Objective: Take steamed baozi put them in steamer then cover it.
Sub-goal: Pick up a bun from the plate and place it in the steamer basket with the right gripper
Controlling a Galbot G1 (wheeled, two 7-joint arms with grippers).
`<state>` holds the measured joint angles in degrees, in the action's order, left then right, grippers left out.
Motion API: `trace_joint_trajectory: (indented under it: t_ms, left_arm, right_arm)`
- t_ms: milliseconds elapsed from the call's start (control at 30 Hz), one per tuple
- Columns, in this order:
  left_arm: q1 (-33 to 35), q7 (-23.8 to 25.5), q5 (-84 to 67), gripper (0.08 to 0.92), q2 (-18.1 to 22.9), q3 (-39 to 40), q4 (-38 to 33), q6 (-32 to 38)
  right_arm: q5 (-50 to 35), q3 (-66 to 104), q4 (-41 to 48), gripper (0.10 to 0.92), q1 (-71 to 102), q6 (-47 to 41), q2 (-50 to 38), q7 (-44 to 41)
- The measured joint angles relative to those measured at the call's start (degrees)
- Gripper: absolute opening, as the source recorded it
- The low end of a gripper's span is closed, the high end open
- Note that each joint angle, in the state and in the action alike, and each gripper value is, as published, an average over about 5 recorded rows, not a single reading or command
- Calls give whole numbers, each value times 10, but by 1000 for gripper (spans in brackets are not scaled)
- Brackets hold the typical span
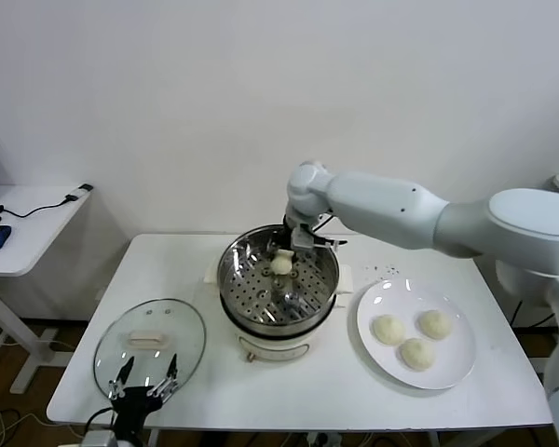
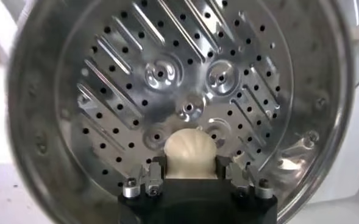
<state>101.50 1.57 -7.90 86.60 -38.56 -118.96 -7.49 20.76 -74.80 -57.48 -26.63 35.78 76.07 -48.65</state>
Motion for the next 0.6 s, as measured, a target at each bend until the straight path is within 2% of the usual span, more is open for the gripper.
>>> trace_joint_trajectory:
  t_ms: [100,267,367,600]
  left_arm:
    - [0,0,0,823,0,1,1,0]
    - [-2,-1,0,823,0,1,3,0]
    - [-3,-1,0,823,0,1,4,0]
    - [0,-2,-1,823,-1,2,-1,0]
  right_arm:
    - [6,4,13,575,7,9,5,6]
    - [2,9,27,735,12,22,13,16]
    - [-6,11,29,799,11,27,12,20]
    - [-75,-8,7,822,-31,35,-8,0]
